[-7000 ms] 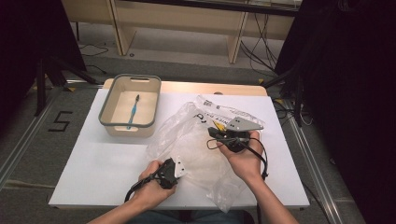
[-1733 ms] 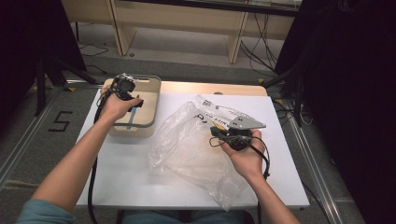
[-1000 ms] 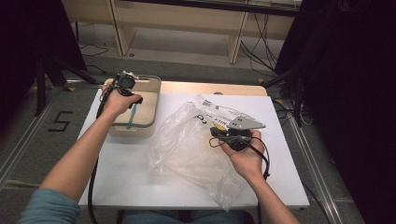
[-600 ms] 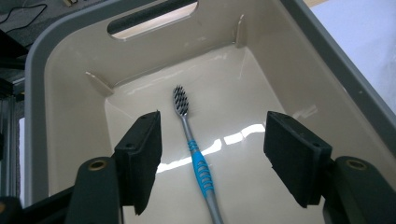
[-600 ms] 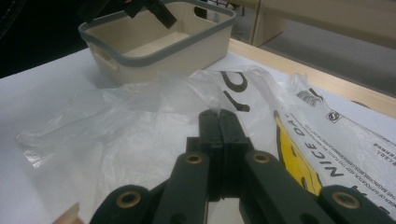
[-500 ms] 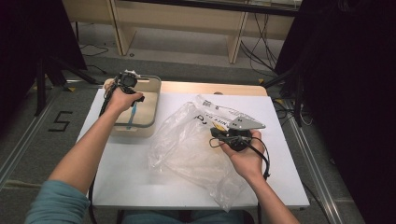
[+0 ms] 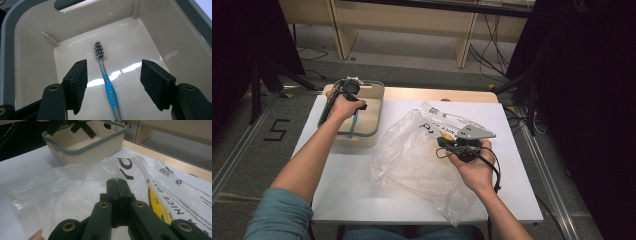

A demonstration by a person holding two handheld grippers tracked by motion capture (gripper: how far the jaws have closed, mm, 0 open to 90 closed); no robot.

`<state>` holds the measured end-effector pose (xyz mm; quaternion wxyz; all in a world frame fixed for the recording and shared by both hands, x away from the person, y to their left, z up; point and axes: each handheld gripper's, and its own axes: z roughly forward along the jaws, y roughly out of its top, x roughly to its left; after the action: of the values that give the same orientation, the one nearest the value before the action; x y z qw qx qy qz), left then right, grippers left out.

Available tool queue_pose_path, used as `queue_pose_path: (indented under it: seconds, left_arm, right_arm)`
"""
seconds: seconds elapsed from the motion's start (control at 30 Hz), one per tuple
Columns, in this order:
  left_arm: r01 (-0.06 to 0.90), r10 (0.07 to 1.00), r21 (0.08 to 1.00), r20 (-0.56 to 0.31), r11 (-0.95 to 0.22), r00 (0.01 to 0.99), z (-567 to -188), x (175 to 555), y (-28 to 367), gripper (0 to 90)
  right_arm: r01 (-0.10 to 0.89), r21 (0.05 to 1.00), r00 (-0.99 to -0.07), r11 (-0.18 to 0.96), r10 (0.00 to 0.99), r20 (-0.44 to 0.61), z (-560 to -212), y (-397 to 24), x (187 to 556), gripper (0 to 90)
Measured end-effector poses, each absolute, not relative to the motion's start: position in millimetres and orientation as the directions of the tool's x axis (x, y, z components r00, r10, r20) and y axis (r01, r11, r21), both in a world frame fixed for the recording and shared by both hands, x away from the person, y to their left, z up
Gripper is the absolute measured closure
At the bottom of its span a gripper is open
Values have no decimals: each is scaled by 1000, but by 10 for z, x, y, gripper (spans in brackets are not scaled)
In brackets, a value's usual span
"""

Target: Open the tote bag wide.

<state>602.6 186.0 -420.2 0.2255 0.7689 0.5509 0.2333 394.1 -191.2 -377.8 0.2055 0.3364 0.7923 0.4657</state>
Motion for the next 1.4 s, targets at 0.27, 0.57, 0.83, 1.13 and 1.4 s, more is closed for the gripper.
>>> queue_pose_path:
  seconds: [0.27,0.57,0.83,1.13,1.4]
  left_arm:
    - [753,957,597,103,-277,270,-4243,6051,1880,397]
    - [770,959,576,104,-275,264,-4313,6081,1898,398]
    - [779,958,561,109,-280,265,-4353,6099,1886,405]
    - [792,959,544,108,-277,262,-4387,6112,1905,411]
    - [804,960,527,107,-275,258,-4432,6135,1915,428]
  right_arm:
    - [344,875,-690,340,724,-11,-3790,-1910,3941,900]
    - [345,875,-690,340,724,-10,-3791,-1907,3939,900]
    - [344,876,-691,338,723,-7,-3800,-1908,3940,900]
    - [346,873,-691,343,722,-10,-3810,-1900,3939,900]
    - [346,873,-692,343,722,-9,-3816,-1898,3941,900]
